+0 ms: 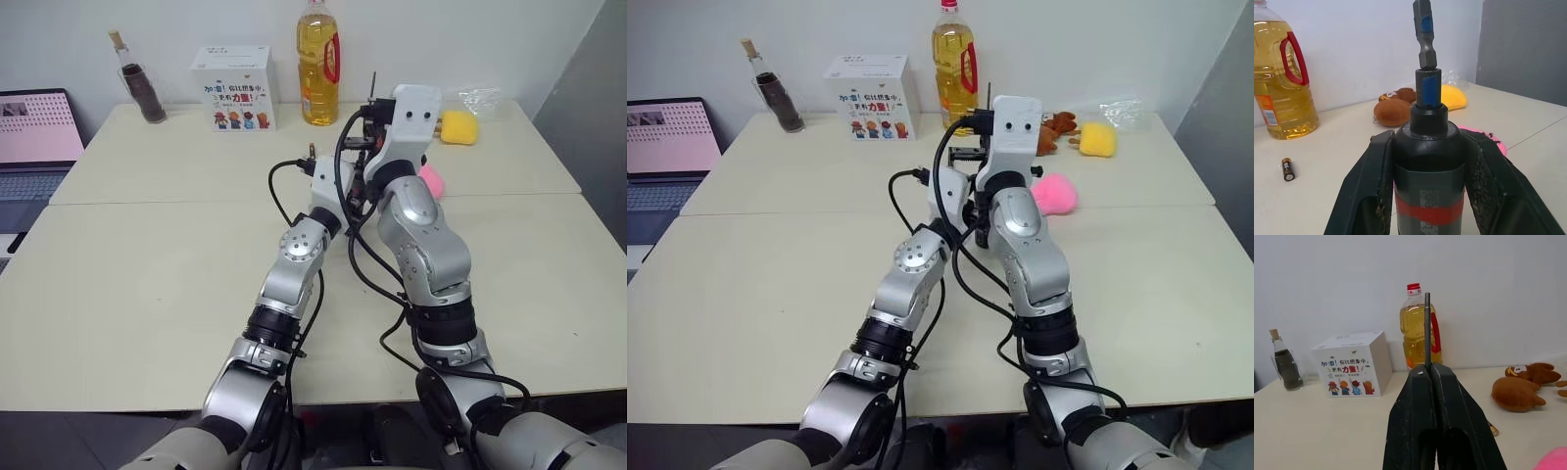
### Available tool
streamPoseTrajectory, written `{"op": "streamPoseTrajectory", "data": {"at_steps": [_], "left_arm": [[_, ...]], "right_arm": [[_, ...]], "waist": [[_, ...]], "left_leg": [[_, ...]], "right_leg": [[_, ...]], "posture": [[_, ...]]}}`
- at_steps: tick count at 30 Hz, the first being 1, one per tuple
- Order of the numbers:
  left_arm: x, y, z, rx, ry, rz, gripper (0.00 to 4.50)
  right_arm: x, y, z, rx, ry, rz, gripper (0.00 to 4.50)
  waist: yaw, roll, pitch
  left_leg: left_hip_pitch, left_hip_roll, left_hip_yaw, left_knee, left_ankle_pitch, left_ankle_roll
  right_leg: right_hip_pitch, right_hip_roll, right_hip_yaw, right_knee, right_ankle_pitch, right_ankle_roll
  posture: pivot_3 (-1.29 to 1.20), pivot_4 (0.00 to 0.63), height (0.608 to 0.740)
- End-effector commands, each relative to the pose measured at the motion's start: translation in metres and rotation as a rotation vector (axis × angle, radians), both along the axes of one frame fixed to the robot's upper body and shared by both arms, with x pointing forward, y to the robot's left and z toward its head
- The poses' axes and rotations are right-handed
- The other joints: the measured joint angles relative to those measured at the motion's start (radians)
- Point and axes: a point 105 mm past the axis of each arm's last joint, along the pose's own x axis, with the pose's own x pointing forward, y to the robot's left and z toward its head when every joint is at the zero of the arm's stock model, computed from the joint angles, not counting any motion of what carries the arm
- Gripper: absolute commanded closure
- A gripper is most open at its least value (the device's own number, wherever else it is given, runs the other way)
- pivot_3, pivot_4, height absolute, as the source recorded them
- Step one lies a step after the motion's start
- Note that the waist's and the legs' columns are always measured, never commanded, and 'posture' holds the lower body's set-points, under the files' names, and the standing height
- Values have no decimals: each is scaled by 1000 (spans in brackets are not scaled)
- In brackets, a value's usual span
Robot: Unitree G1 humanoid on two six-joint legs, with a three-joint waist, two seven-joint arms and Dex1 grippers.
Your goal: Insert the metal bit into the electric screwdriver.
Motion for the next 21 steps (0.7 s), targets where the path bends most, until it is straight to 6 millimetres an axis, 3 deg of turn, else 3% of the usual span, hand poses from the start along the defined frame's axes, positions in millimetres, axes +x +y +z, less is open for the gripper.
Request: {"op": "streamPoseTrajectory", "data": {"at_steps": [1, 21], "left_arm": [[-3, 4, 8, 5, -35, 23, 2850], [-5, 0, 1, -4, 1, 41, 2850]], "right_arm": [[-7, 4, 7, 39, -23, 18, 4492], [-8, 4, 2, 4, 4, 16, 4492]], "waist": [[0, 0, 0], [0, 0, 0]], "left_leg": [[0, 0, 0, 0, 0, 0], [0, 0, 0, 0, 0, 0]], "right_leg": [[0, 0, 0, 0, 0, 0], [0, 0, 0, 0, 0, 0]], "posture": [[0, 150, 740], [0, 150, 740]]}}
